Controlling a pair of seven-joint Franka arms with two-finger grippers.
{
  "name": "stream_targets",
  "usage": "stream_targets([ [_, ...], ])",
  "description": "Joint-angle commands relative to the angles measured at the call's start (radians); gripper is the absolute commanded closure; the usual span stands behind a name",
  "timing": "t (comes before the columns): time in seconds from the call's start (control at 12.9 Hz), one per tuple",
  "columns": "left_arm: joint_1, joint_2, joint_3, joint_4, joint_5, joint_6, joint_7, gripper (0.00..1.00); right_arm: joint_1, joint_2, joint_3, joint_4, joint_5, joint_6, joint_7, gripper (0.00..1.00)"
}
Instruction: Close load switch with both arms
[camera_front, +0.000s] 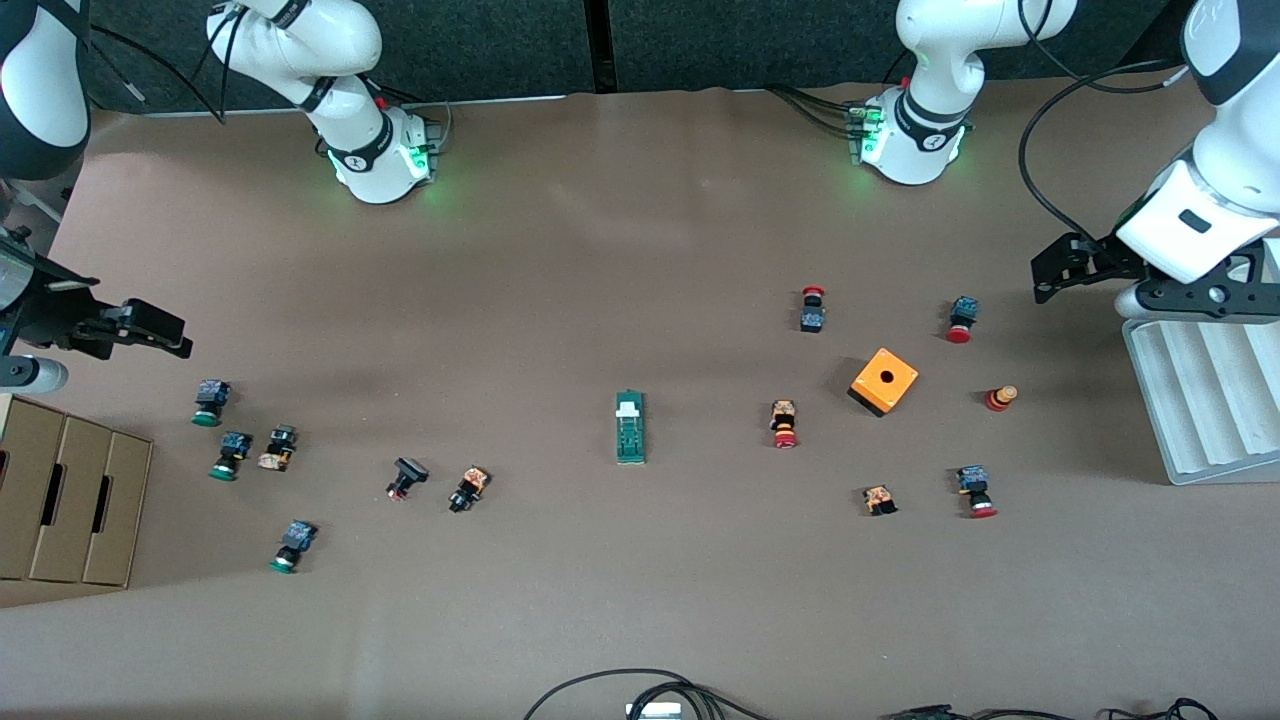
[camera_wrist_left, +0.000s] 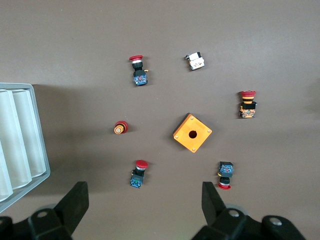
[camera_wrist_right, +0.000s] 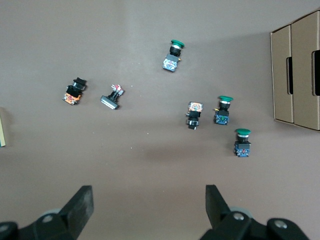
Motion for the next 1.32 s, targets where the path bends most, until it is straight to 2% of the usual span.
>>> stream_targets([
  [0.0,0.009,0.007,-0.002,0.023,0.015,-0.021,0.014,0.0,0.002,0.006,0.0,0.014,-0.012,-0.009,-0.003,0.0],
  [1.24,0.009,0.026,-0.002,0.04,0.042,-0.021,-0.003,0.0,-0.001,0.008,0.0,0.024,-0.004,-0.01,-0.007,0.0],
])
